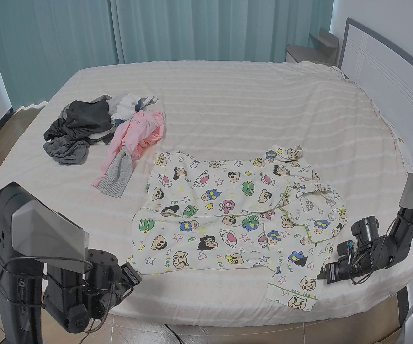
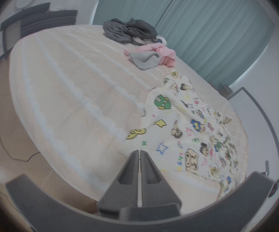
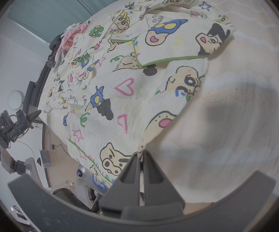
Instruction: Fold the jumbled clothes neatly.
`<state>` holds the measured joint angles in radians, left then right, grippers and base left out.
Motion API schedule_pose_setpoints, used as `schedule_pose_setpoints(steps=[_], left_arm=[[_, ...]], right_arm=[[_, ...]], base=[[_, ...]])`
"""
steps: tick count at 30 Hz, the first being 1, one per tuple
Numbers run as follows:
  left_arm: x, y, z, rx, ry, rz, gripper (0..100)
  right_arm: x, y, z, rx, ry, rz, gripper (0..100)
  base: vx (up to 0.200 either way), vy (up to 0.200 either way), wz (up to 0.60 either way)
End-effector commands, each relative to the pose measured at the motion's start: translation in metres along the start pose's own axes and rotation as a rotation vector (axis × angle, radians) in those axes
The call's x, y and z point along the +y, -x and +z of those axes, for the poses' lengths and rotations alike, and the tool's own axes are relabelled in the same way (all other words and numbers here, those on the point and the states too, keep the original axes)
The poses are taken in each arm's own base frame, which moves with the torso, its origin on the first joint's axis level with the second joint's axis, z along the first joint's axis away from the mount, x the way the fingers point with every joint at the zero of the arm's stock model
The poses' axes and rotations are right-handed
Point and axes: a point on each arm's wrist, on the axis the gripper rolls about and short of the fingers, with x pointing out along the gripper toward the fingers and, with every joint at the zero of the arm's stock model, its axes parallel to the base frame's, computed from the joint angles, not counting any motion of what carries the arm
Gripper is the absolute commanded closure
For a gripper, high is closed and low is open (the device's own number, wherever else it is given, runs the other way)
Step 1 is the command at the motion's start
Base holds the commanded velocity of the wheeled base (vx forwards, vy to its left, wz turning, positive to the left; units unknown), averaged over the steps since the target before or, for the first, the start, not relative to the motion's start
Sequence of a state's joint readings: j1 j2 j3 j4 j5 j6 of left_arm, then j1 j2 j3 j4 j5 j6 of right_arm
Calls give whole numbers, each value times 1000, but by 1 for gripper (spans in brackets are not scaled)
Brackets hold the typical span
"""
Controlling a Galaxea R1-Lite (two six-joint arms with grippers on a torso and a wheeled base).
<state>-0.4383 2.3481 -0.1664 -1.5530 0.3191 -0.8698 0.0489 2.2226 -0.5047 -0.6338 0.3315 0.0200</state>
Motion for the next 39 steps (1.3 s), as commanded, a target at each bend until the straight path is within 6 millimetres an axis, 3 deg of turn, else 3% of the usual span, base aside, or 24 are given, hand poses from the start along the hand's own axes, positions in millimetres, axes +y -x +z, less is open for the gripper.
schedule_pose_setpoints(steps=[1, 4, 5, 17, 28, 39], left_arm=[[4, 18, 30, 48, -46, -138, 100], [10, 18, 37, 76, -99, -175, 100], [15, 16, 40, 93, -141, -189, 0], [52, -1, 61, 146, -403, -280, 0], [41, -48, 50, 210, -421, -412, 0], [29, -67, 51, 205, -427, -441, 0]], right_arm=[[0, 0, 1, -9, 3, -28, 100], [1, 0, 1, -9, 4, -31, 100], [1, 0, 1, -9, 4, -33, 100], [-1, 1, 0, -8, -2, -36, 100], [-1, 1, 0, -8, -3, -38, 100], [-1, 1, 1, -13, -2, -38, 100]], base=[[0, 0, 0], [0, 0, 0], [0, 0, 0], [0, 0, 0], [0, 0, 0], [0, 0, 0]])
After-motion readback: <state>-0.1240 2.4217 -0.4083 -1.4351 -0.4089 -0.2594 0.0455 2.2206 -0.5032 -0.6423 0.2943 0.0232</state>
